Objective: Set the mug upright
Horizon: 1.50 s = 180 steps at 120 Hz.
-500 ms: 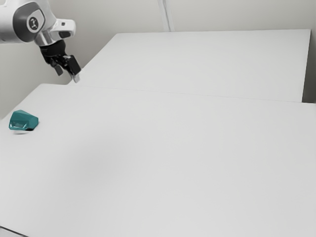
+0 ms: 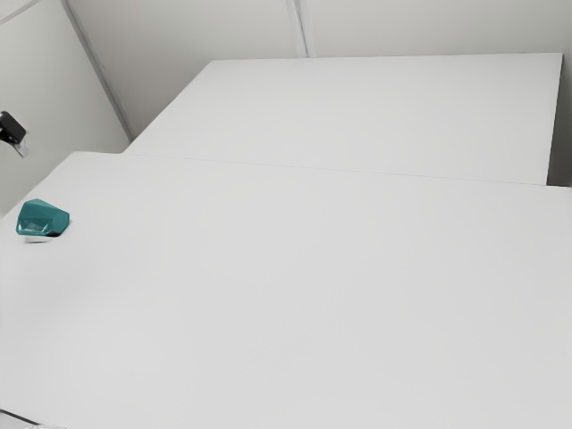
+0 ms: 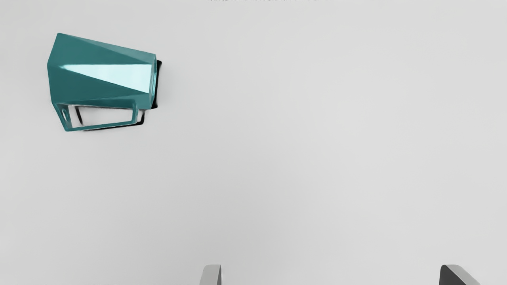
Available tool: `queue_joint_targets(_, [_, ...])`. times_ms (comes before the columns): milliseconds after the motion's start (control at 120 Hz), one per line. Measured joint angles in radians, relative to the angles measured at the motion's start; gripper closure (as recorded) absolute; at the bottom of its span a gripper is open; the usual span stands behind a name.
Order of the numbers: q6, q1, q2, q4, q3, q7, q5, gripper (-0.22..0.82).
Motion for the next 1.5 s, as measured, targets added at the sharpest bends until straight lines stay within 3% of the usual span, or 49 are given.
queue_joint_targets(200, [-0.044,0.115,0.204,0.22,-0.015,0.113,-0.023,0.0])
queue_joint_targets(375, [-0.051,0.224,0.356,0.369,-0.075,0.206,-0.028,0.0])
queue_joint_targets(733, [0.008,0.256,0.599,0.588,-0.086,0.346,-0.024,0.0])
queue_joint_targets(867, [0.029,0.32,0.674,0.638,-0.151,0.384,-0.023,0.0])
queue_joint_targets(1142, [0.052,0.514,0.785,0.655,-0.421,0.444,-0.026,0.0])
queue_joint_targets(1283, [0.069,0.543,0.83,0.666,-0.472,0.465,-0.027,0.0])
queue_joint_targets(1500, [0.103,0.534,0.888,0.696,-0.493,0.488,-0.03,0.0])
